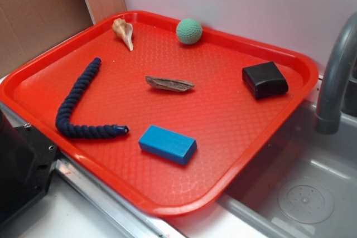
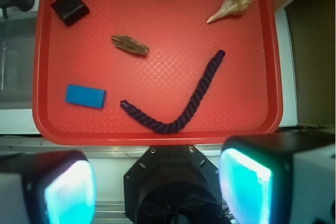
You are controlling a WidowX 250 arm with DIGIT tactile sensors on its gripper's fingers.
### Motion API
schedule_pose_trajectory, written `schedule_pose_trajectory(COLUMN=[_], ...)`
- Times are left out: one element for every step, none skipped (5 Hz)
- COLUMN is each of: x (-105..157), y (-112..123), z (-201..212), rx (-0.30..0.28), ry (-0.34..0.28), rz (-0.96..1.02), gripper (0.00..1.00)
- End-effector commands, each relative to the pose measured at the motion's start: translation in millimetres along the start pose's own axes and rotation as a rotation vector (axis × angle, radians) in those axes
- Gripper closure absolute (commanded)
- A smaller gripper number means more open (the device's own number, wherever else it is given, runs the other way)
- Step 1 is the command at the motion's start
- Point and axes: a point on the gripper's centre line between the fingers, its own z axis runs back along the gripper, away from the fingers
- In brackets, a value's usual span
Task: Grab the wood chip.
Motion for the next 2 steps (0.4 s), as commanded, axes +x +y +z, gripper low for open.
schedule_pose_trajectory(x=[0,50], y=[0,8], z=[0,-8], rx=[0.000,-0.018], ry=[0.000,0.000], rz=[0.000,0.119], gripper=[0.00,0.00])
